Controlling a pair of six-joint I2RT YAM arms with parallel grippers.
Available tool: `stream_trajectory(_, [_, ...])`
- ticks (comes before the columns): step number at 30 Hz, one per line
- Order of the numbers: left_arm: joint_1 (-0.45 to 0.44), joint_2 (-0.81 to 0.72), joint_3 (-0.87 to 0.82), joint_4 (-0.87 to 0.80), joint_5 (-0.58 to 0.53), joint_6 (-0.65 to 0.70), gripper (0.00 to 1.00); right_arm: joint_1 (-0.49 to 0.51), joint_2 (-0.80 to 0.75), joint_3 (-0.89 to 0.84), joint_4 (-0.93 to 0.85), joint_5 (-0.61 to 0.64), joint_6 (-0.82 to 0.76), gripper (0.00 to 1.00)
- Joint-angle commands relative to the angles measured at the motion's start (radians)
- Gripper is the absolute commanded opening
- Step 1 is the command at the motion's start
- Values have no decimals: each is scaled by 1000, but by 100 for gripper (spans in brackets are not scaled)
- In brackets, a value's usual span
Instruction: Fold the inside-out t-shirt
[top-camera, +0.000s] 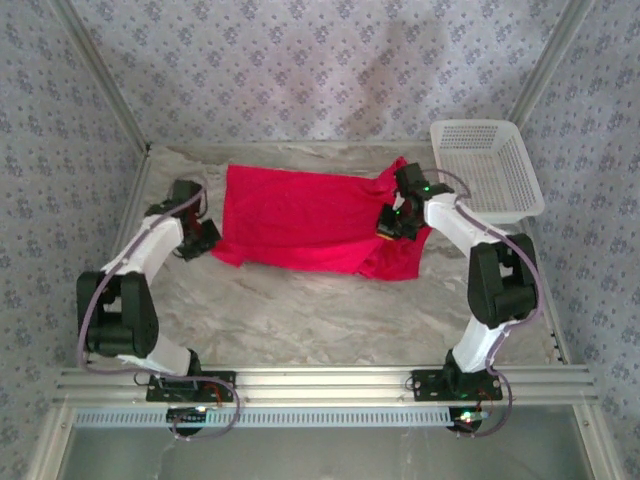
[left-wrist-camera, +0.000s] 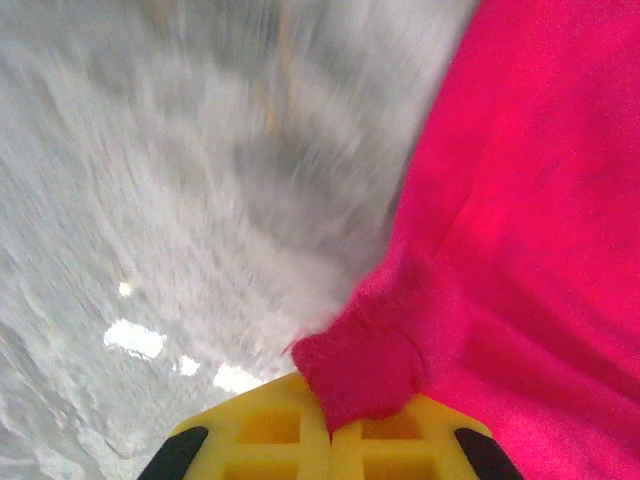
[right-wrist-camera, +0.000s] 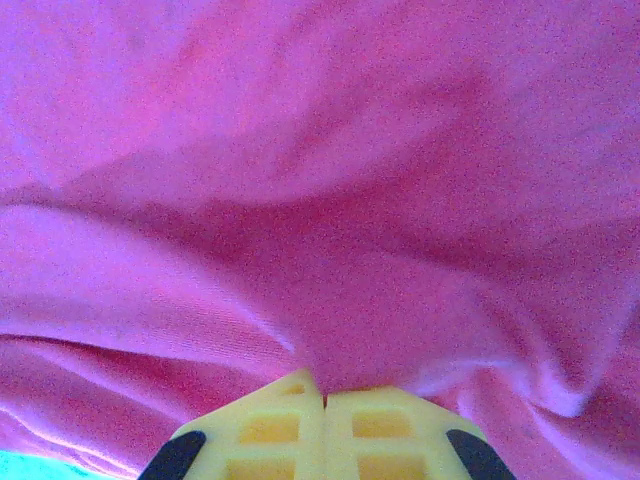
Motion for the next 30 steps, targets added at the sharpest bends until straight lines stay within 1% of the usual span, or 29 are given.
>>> stream_trajectory(1, [92,-165,125,-16,132,37,0,-68,-116,101,-79,-5,-40,0])
stream_trajectory(4, [175,-246,157,83,324,9,0,-97,-170,147,-115,-19,-47,0])
stream_trajectory(7, [223,-295,195,132,450,-15,0,-110,-224,186,-153,-36,-47,0])
stream_trajectory(13, [230,-335,251,200,647,-61,0,-111,-317,255,-181,-90,-17,0])
stream_trajectory(15, [229,-344,264,215,676,-62,0,-111,-339,280,-193,-109,-15,0])
stream_trajectory(16, [230,-349,269,215,670,-56,1,-112,-344,291,-199,-115,-16,0])
stream_trajectory(18, [232,-351,275,204,614,-35,4,-115,-343,313,-212,-119,-18,0])
stream_trajectory(22, [234,-295,268,149,517,-12,5,-117,-306,294,-186,-128,-14,0])
stream_trajectory(24, [232,-237,246,109,467,0,7,-116,-268,259,-142,-129,-5,0])
stream_trajectory(26, [233,-140,224,59,388,23,11,-116,-203,234,-87,-127,3,0])
stream_trajectory(29, [229,31,265,-68,241,53,11,-112,-66,261,-38,-139,5,0])
stream_trajectory(30, [224,69,279,-88,215,55,11,-112,-20,285,-40,-143,5,0])
